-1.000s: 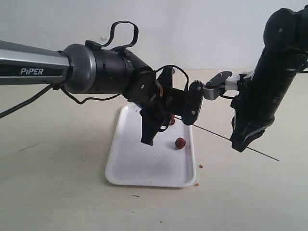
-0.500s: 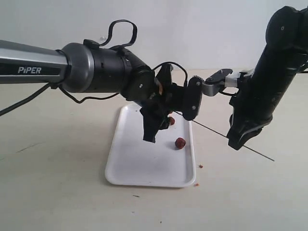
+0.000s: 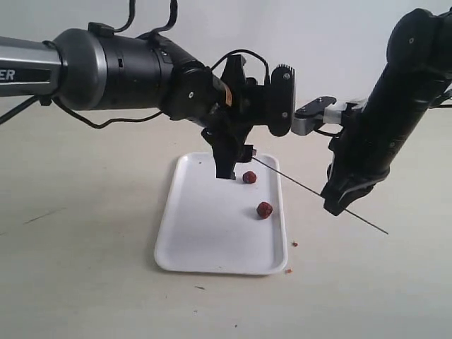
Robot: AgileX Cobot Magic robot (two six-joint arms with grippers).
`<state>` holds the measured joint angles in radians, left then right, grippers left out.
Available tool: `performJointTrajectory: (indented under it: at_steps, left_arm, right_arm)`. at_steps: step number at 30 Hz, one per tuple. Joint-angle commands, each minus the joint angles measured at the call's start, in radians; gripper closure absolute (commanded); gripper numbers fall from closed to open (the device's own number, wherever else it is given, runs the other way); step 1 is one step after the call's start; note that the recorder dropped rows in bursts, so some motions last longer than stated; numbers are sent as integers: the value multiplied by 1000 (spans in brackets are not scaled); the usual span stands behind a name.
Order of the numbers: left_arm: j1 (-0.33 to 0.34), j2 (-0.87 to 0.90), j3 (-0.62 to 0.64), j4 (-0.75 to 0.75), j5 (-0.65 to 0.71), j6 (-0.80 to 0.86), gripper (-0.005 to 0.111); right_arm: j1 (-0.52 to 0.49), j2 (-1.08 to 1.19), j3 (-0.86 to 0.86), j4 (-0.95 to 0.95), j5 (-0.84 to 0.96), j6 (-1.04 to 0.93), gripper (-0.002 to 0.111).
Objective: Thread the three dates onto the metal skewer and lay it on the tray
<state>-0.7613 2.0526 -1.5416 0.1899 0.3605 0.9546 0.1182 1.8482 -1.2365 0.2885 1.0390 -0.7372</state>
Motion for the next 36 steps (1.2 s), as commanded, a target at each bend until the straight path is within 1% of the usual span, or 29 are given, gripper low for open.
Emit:
performJointTrajectory:
  at_steps: [1, 5, 10, 14, 16, 20, 23, 26, 28, 30, 33, 36]
  left_arm:
    - [5, -23, -5, -18, 25, -23, 38]
    - [5, -30, -5, -18, 75, -28, 38]
    - [5, -71, -5, -18, 77, -40, 38]
    - [5, -134, -5, -18, 75, -62, 38]
    - [5, -170, -5, -18, 73, -77, 38]
    - [9, -232, -5, -18, 73, -136, 38]
    - [27, -261, -5, -18, 73, -218, 38]
    - [56, -269, -5, -18, 94, -320, 38]
    - [75, -269, -5, -18, 115, -375, 38]
    - [98, -265, -5, -18, 140, -421, 38]
    - [127, -256, -3, -18, 162, -466, 38]
    - [136, -247, 9, -20, 165, -468, 38]
  right_arm:
    - [8, -46, -7, 20, -42, 1, 108]
    - [8, -109, -7, 20, -89, 6, 108]
    - [8, -159, -7, 2, -130, 57, 108]
    - [8, -174, -7, -62, -170, 140, 108]
    - [8, -172, -7, -67, -171, 145, 108]
    - [8, -172, -7, -63, -181, 167, 108]
    - [8, -174, -7, -63, -222, 235, 108]
    - [7, -200, 11, -61, -313, 302, 108]
    - [7, -235, 51, -59, -415, 343, 108]
    - [7, -288, 112, -59, -560, 398, 108]
    - [7, -372, 200, -57, -752, 456, 108]
    - [7, -432, 258, -57, -836, 473, 108]
